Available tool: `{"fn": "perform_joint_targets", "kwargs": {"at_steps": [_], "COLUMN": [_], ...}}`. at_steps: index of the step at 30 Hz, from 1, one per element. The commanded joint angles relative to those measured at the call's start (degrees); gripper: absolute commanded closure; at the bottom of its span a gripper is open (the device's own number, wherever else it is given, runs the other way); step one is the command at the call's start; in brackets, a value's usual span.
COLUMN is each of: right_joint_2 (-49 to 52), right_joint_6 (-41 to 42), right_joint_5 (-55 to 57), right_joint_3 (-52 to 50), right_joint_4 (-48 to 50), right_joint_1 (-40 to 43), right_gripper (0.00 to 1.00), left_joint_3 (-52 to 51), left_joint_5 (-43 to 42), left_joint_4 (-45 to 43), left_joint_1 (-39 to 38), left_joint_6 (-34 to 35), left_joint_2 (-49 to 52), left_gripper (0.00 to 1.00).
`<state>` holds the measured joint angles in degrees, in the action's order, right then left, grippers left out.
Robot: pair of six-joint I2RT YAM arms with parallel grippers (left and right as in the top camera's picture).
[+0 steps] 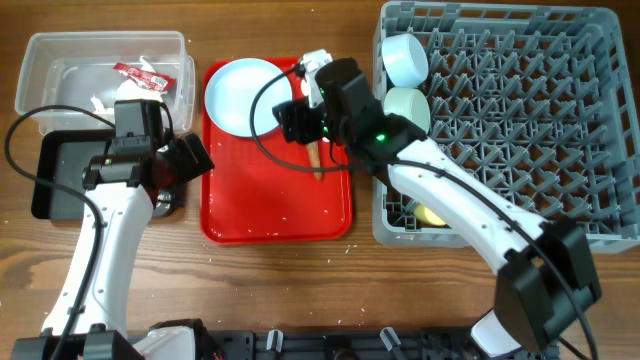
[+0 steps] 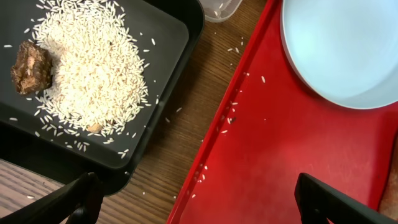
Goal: Sort waste into correct bins and load items into the dishwasher rack
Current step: 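Reach the right gripper to the white plate and grasp its rim, then lift the white plate and stand it upright in the rack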
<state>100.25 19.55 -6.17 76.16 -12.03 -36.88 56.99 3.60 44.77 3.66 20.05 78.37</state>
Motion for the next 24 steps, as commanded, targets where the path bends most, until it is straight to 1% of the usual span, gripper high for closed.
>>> {"fn": "perform_joint_targets", "kwargs": {"at_steps": [1,2,3,4,6,8,10,11,14,16,17,24], "right_joint_2": [2.7,3.3,3.7,4.1,5.6,10.4,15.0,19.2,27.4,30.8,32.7,40.0], "right_joint_6": [7.5,7.5,7.6,7.4,5.1,1.4,1.0,1.3,5.1,6.2,6.6,9.0], "right_joint_5": [6.0,6.0,5.7,5.3,5.6,6.9,7.5,7.5,7.5,7.5,7.6,9.4], "right_joint_3": [0.0,0.0,0.7,2.1,11.1,24.8,31.5,34.1,34.1,34.1,34.1,34.1], "right_joint_4": [3.7,4.7,4.6,3.2,-5.0,-14.2,-17.7,-18.7,-18.0,-16.6,-15.7,-15.0], "right_joint_1": [0.0,0.0,-0.1,-0.2,-0.2,-0.2,-0.2,-0.2,-0.2,-0.2,-0.2,-0.2], "right_gripper": [0.33,0.41,0.45,0.45,0.46,0.46,0.46,0.46,0.50,0.51,0.53,0.55], "left_joint_3": [0.7,0.7,0.7,0.7,0.7,0.7,0.7,0.7,0.7,0.7,0.7,0.7], "left_joint_5": [0.5,0.5,0.6,0.6,0.6,0.5,0.6,0.6,0.6,0.6,0.6,0.5], "left_joint_4": [-0.2,-0.2,-0.1,-0.1,-0.1,-0.1,-0.2,-0.1,-0.1,-0.1,-0.1,-0.1], "left_joint_1": [-0.1,-0.1,-0.1,-0.1,-0.1,-0.1,-0.1,-0.1,-0.1,-0.1,-0.1,-0.1], "left_joint_6": [0.1,0.1,0.1,0.1,0.1,0.1,0.1,0.1,0.1,0.1,0.1,0.1], "left_joint_2": [0.2,0.2,0.2,0.2,0.2,0.2,0.2,0.2,0.2,0.2,0.2,0.2], "left_gripper": [0.00,0.00,0.00,0.00,0.00,0.00,0.00,0.00,0.00,0.00,0.00,0.00]}}
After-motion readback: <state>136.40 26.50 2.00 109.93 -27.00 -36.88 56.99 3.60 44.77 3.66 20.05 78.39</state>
